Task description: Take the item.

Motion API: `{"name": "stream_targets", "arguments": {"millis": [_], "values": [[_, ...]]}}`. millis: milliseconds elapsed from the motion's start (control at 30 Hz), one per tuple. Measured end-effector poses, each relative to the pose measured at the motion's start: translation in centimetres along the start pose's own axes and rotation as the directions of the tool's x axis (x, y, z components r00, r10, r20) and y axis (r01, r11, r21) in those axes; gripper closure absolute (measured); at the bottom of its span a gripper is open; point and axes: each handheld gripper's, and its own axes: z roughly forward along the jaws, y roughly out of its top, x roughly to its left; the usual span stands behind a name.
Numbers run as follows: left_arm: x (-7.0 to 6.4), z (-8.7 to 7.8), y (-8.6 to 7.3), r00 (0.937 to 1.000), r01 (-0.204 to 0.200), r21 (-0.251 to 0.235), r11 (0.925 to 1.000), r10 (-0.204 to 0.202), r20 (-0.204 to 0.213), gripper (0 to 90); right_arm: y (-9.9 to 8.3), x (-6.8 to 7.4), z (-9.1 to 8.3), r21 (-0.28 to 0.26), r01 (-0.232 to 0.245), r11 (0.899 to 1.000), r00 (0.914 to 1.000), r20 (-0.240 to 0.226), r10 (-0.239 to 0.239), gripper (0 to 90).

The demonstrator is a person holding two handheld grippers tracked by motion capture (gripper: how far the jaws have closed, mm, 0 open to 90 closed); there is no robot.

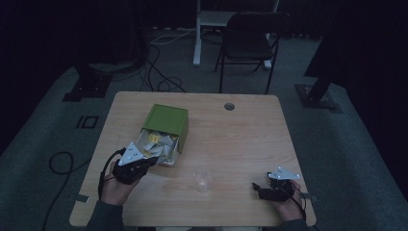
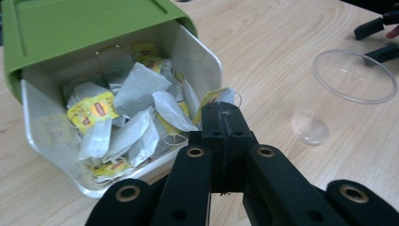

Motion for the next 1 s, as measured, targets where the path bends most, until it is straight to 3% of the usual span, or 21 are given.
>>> {"name": "stream_targets", "arguments": {"millis": [1000], "values": [[-2.1, 1.2, 0.6, 0.9944, -0.038, 0.012, 0.9992, 0.037, 0.099, 90.0, 0.0, 0.0, 0.0, 0.000, 0.000, 1.000, 1.0000, 0.000, 0.000, 21.1]]}}
